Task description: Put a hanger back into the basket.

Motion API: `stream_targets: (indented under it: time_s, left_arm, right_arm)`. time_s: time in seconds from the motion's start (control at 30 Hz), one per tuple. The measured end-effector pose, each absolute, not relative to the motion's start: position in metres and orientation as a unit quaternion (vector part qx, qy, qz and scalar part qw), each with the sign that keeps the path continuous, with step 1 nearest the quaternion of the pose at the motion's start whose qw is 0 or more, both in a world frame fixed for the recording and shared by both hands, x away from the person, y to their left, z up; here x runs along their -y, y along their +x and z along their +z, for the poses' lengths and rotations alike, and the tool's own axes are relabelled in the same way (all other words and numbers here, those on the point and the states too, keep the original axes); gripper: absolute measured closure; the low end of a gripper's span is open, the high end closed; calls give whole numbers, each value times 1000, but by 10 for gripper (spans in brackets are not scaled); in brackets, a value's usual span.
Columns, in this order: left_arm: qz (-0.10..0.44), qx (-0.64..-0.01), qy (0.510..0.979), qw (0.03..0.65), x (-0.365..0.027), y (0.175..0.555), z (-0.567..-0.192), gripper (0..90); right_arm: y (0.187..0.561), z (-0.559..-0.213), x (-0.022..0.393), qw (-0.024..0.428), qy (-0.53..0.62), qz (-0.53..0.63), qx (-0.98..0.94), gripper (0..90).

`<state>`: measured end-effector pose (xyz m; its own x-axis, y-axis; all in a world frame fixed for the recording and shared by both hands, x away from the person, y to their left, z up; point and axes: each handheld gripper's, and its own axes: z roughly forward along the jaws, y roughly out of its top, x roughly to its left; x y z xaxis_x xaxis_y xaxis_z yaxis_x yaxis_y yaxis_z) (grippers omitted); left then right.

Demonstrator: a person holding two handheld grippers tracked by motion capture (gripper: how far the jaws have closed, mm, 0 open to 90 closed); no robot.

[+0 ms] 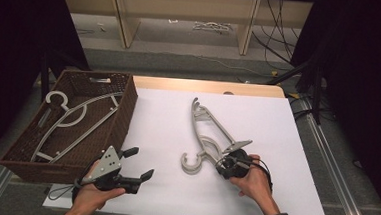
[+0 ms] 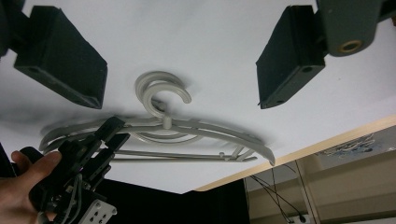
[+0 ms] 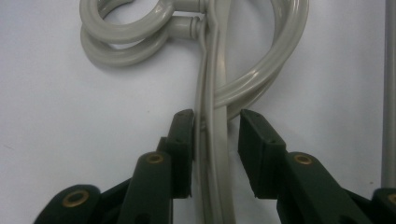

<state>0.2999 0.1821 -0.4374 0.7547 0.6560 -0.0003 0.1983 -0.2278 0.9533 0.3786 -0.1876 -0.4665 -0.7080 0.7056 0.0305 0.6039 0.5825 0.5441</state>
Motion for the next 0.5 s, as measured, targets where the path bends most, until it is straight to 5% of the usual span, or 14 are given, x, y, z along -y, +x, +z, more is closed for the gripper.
stream_targets:
  time_s: [0.5]
  left_arm:
    - [208,-295,758,544,-184,302,-439,184]
  right_arm:
    - [374,-460,184,98,338,252,-902,809]
